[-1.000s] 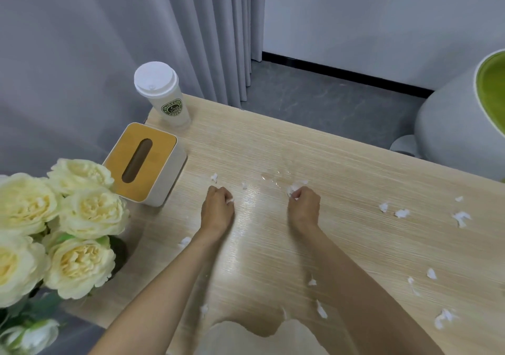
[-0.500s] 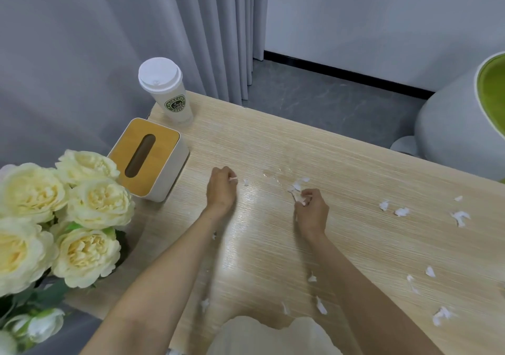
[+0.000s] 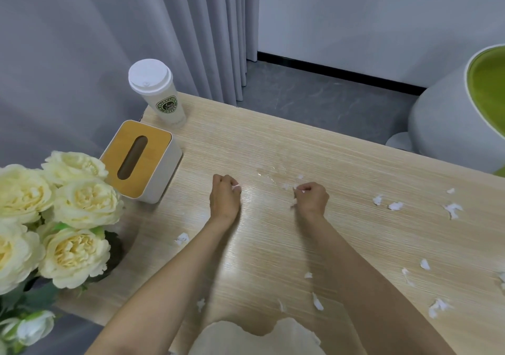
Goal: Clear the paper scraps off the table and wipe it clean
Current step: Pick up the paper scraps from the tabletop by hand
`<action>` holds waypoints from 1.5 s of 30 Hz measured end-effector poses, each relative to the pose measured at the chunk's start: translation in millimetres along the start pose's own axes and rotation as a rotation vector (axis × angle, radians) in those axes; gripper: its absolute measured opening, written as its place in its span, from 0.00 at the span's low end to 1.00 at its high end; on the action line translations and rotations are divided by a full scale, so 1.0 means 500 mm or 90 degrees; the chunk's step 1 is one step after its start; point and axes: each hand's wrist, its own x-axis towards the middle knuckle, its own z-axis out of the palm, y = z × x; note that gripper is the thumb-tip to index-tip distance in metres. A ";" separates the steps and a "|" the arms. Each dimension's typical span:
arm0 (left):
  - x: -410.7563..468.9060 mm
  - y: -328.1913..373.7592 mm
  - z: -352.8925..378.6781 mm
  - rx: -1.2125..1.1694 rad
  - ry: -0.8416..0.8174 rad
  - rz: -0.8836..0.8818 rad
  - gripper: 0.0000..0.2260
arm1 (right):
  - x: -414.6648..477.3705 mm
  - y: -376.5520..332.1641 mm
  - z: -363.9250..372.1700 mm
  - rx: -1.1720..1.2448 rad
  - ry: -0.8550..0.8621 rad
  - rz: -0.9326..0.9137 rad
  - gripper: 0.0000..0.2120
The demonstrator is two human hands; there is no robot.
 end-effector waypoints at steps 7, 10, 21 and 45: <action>-0.072 0.073 0.067 -0.098 -0.081 0.055 0.04 | -0.076 0.042 -0.076 0.406 -0.104 0.225 0.05; -0.071 0.115 0.100 -0.054 -0.136 0.099 0.11 | -0.088 0.052 -0.091 0.433 -0.142 0.241 0.03; -0.049 0.139 0.153 0.159 -0.114 0.140 0.03 | -0.124 0.135 -0.150 0.648 -0.197 0.358 0.07; -0.369 0.099 0.016 -0.090 -0.083 0.098 0.09 | -0.241 0.103 -0.091 0.650 -0.521 0.442 0.11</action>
